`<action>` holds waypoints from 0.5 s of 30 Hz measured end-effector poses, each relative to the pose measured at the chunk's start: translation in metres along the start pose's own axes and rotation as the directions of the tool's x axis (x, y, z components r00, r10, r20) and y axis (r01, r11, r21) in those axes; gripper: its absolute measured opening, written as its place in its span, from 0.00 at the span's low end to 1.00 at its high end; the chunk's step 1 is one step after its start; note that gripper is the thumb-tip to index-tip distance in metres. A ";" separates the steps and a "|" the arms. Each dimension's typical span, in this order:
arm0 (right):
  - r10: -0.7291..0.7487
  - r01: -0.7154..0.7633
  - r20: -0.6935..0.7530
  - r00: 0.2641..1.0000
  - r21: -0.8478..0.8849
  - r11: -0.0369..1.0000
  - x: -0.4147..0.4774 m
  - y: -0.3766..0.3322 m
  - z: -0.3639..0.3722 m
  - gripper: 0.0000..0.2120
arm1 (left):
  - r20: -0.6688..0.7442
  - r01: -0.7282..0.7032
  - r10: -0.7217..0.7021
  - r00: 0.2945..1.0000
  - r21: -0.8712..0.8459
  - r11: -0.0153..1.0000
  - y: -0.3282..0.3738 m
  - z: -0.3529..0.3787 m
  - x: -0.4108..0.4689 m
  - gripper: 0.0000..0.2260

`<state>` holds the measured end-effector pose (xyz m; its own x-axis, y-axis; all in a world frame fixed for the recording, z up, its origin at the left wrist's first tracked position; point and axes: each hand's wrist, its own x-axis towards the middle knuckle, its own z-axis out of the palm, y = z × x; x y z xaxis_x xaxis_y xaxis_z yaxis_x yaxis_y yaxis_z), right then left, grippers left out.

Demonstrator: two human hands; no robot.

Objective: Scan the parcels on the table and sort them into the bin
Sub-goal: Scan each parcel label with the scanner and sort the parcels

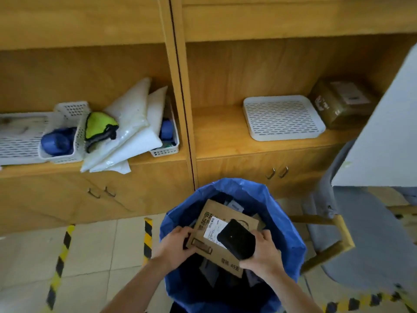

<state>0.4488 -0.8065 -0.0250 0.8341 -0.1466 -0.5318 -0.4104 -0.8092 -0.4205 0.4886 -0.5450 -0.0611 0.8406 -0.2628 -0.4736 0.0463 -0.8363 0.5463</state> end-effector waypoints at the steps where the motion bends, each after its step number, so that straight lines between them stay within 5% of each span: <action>1: -0.040 0.041 0.021 0.999 -0.023 0.999 -0.007 -0.008 -0.003 0.44 | -0.032 0.023 -0.024 0.999 -0.037 0.999 -0.003 -0.001 -0.018 0.26; 8: -0.338 0.361 0.137 0.931 -0.209 0.909 -0.063 -0.089 0.007 0.39 | -0.271 0.238 -0.275 0.923 -0.162 0.958 -0.041 -0.011 -0.159 0.23; 15: -0.598 0.697 0.367 0.713 -0.278 0.661 -0.152 -0.197 0.085 0.38 | -0.486 0.414 -0.547 0.682 -0.360 0.836 -0.103 -0.008 -0.328 0.23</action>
<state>0.3714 -0.5764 0.0768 0.7043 0.5882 -0.3974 0.4131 -0.7949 -0.4444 0.2129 -0.3686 0.0438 0.8100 0.5118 -0.2862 0.5810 -0.6345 0.5098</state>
